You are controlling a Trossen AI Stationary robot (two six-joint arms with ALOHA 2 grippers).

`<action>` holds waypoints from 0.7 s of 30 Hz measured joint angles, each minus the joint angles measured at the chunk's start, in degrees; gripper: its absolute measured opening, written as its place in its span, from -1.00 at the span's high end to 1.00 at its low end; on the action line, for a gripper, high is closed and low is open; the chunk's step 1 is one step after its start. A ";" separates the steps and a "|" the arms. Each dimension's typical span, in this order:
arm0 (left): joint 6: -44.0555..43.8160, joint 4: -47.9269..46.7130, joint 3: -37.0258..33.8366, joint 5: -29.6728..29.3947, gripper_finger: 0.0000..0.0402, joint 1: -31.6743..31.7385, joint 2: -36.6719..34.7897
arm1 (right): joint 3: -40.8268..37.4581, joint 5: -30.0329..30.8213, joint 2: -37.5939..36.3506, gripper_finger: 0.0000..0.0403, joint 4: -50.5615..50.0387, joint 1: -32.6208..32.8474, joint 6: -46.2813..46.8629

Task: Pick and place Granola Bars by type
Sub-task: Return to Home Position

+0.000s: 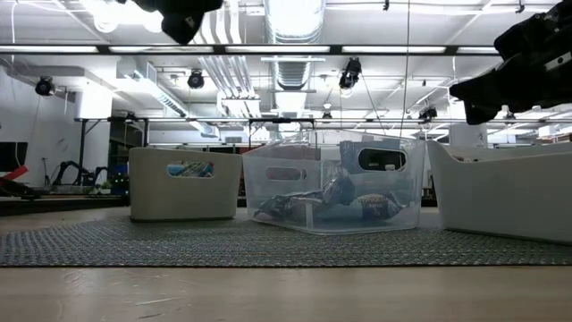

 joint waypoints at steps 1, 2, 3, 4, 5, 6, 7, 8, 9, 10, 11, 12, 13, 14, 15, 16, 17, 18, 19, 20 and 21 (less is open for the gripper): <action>1.17 0.66 -1.47 0.03 1.00 0.33 -1.56 | 0.00 0.01 0.00 0.96 0.00 0.00 -0.02; 2.85 1.32 -2.86 0.05 1.00 0.71 -3.10 | 0.00 0.02 0.00 0.96 0.00 -0.02 -0.01; 4.92 1.70 -4.11 0.22 1.00 1.05 -4.52 | 0.00 0.01 0.00 0.96 0.00 0.00 0.02; 7.14 1.71 -5.12 0.29 1.00 1.40 -5.68 | 0.00 0.01 0.00 0.96 0.00 0.00 0.02; 8.88 1.80 -6.00 0.36 1.00 1.89 -6.74 | 0.00 0.02 0.00 0.96 0.00 -0.02 0.00; 10.08 1.94 -6.74 0.36 1.00 2.44 -7.67 | 0.00 0.00 0.00 0.96 0.00 0.00 -0.02; 10.65 1.96 -7.26 0.38 1.00 3.11 -8.48 | 0.00 0.00 0.00 0.96 0.00 0.00 -0.04; 10.76 2.18 -7.64 0.40 1.00 3.85 -9.24 | 0.00 0.01 0.00 0.96 0.00 -0.02 0.00; 10.63 2.24 -7.92 0.65 1.00 4.67 -9.89 | 0.00 0.02 0.00 0.96 0.00 0.00 0.02; 10.45 2.41 -8.25 1.25 1.00 5.53 -10.45 | 0.00 0.00 0.00 0.96 0.00 0.00 -0.02; 10.33 2.53 -8.66 2.29 1.00 6.41 -10.99 | 0.00 0.02 0.00 0.96 0.00 -0.02 -0.04; 10.22 2.58 -9.07 3.23 1.00 7.23 -11.42 | 0.00 0.02 0.00 0.96 0.00 -0.02 -0.02; 9.88 3.01 -9.59 4.12 1.00 7.94 -11.86 | 0.00 0.00 0.00 0.96 0.00 -0.01 0.02; 9.31 3.59 -10.26 4.87 1.00 8.43 -12.31 | 0.00 0.00 0.00 0.96 0.00 0.00 0.01; 8.54 4.56 -11.18 5.42 1.00 8.59 -12.71 | 0.00 0.01 0.00 0.96 0.00 0.00 0.00; 7.32 6.09 -12.26 5.78 1.00 8.65 -12.93 | 0.00 0.00 0.00 0.96 0.00 -0.02 -0.04; 6.11 7.74 -13.38 5.91 1.00 8.65 -12.97 | 0.00 0.02 0.00 0.96 0.00 0.00 0.01; 4.81 9.53 -14.69 6.15 1.00 8.44 -12.99 | 0.00 0.00 0.00 0.96 0.00 0.00 0.04; 3.50 11.11 -16.05 6.67 1.00 8.16 -13.04 | 0.00 0.00 0.00 0.96 0.00 -0.02 0.01; 2.39 12.92 -17.43 7.03 1.00 7.65 -13.04 | 0.00 0.01 0.00 0.96 0.00 0.00 -0.03; 1.60 14.75 -18.67 7.81 1.00 7.21 -13.04 | 0.00 0.02 0.00 0.96 0.00 -0.01 -0.04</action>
